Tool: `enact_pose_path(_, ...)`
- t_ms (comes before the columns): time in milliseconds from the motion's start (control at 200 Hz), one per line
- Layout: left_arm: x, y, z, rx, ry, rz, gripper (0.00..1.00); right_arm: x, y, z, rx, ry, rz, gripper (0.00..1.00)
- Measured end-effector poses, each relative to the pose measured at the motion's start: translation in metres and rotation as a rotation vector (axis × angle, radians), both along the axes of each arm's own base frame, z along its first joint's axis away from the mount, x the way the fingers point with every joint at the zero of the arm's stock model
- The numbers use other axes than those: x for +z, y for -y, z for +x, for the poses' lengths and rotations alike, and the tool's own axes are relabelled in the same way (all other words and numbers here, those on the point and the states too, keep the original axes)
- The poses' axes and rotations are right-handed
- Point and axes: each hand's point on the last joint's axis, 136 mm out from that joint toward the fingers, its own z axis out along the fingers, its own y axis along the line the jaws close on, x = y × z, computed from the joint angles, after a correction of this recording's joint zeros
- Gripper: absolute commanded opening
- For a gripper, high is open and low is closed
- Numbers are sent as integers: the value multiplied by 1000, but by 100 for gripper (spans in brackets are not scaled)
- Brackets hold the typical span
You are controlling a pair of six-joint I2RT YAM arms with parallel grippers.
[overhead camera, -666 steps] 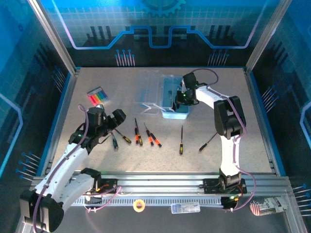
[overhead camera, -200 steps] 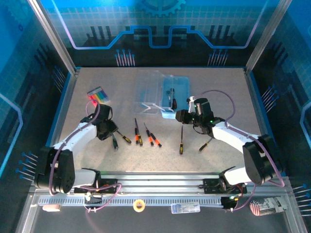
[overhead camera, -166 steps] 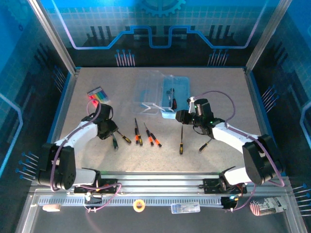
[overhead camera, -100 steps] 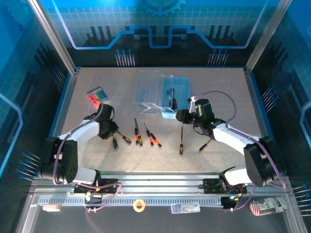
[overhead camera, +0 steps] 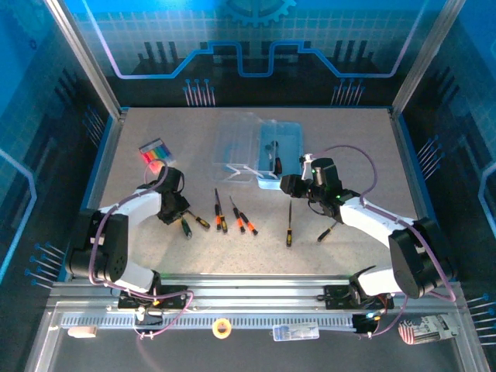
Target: Pack the tool kit
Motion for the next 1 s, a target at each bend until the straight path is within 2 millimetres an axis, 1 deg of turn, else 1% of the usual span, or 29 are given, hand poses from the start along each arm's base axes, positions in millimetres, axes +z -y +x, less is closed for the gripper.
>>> enact_pose_path(310, 2, -1, 1, -23, 10, 10, 6, 1, 0, 0, 0, 3, 1, 34)
enact_pose_path(510, 6, -3, -4, -42, 7, 27, 2, 1, 0, 0, 0, 3, 1, 35)
enact_pose_path(760, 19, -3, -2, -45, 52, 24, 0, 2, 0, 0, 0, 5, 1, 35)
enact_pose_path(875, 24, -3, -5, -48, 57, 24, 0, 6, 0, 0, 0, 15, 6, 35)
enact_pose_path(1001, 37, -3, -9, -48, 80, 23, 0, 9, 0, 0, 0, 23, 10, 35)
